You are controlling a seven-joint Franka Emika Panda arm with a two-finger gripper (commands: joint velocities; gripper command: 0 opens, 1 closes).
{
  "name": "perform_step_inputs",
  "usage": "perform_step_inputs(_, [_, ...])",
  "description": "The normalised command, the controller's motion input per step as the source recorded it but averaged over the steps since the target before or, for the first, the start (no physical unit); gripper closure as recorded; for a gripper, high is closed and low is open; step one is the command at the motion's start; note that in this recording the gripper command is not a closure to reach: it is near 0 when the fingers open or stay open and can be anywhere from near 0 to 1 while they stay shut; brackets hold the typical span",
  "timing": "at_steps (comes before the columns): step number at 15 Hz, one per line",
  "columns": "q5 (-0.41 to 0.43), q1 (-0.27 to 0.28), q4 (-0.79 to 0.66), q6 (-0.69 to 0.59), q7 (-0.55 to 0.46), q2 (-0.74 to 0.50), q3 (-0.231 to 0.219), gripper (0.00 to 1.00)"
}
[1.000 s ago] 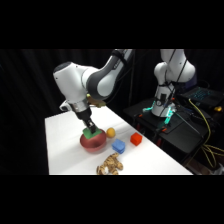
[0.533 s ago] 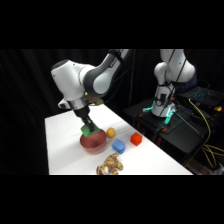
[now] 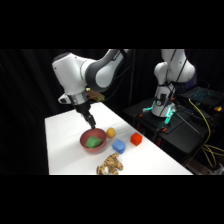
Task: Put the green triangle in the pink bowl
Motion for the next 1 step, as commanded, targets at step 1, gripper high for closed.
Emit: perform_step_inputs(1, [0.006, 0.001, -0.25, 0.02, -0.02, -0.28, -0.021, 0.0])
